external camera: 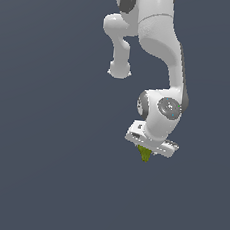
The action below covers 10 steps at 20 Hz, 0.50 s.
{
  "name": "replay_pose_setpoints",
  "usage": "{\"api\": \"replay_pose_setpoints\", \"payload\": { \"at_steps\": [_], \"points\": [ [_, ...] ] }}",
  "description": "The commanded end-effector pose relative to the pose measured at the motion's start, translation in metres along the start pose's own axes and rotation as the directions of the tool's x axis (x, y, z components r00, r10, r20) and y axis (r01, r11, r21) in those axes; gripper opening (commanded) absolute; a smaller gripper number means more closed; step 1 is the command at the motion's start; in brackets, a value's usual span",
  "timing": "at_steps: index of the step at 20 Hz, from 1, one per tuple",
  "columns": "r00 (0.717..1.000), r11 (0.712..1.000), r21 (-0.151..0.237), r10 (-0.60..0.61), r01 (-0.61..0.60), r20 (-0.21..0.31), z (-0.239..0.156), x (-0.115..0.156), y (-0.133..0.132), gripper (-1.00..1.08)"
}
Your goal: Pick up the object and move it to a goal position.
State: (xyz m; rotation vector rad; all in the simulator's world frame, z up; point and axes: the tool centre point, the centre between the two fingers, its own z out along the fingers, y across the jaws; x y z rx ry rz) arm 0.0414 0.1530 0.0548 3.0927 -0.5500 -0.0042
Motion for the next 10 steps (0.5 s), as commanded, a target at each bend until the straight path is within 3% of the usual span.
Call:
{"api": "replay_pose_setpoints", "payload": {
  "at_steps": [1, 10],
  "points": [
    [1.0, 1.0, 0.001, 0.002, -0.002, -0.002, -0.003, -0.011, -0.021, -1.0],
    [1.0, 1.0, 0.001, 0.002, -0.002, -0.003, -0.007, -0.027, -0.053, -1.0]
  ]
}}
